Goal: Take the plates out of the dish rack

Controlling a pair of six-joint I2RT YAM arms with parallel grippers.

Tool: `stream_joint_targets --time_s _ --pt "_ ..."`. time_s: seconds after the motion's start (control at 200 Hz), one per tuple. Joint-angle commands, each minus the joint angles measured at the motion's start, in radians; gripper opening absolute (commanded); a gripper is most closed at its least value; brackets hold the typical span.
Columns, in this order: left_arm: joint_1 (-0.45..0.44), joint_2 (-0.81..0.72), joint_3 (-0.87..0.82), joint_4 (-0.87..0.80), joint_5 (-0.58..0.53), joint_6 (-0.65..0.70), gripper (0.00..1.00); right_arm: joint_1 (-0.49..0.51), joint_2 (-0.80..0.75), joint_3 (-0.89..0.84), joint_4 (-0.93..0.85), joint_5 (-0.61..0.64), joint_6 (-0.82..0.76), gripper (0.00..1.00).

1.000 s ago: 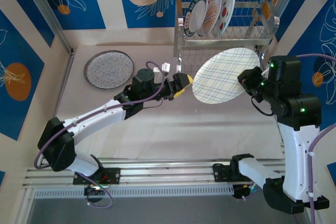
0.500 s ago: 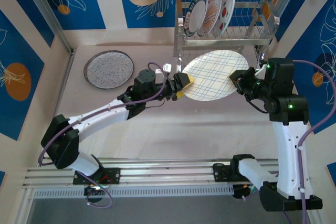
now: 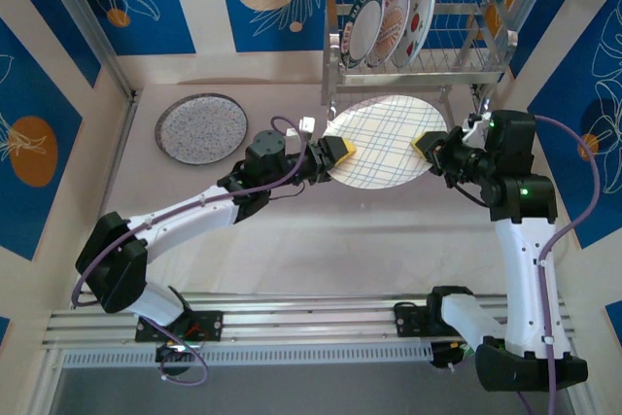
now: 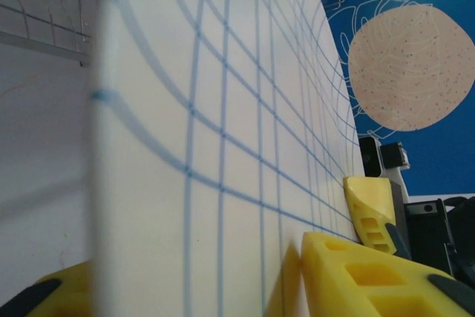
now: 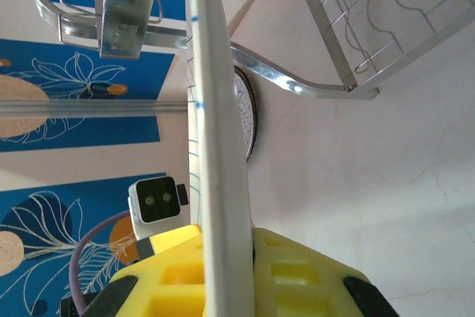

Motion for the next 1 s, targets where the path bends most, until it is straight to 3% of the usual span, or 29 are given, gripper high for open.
stream_joint_targets --time_s 0.0,0.385,0.675,0.995 --pt "0.007 -0.010 -0.012 0.032 -0.005 -0.007 0.42 -0.009 -0.025 -0.019 0.090 -0.109 0.008 0.00" --pt "0.021 -0.029 -0.023 0.041 -0.006 -0.019 0.18 -0.021 -0.037 -0.067 0.075 -0.128 -0.012 0.00" --pt "0.051 -0.081 -0.078 0.072 -0.004 -0.039 0.08 -0.006 -0.019 -0.015 -0.031 -0.069 -0.103 0.39" --pt "0.122 -0.159 -0.130 0.070 0.006 -0.068 0.07 0.074 0.014 0.054 -0.098 0.027 -0.171 0.49"
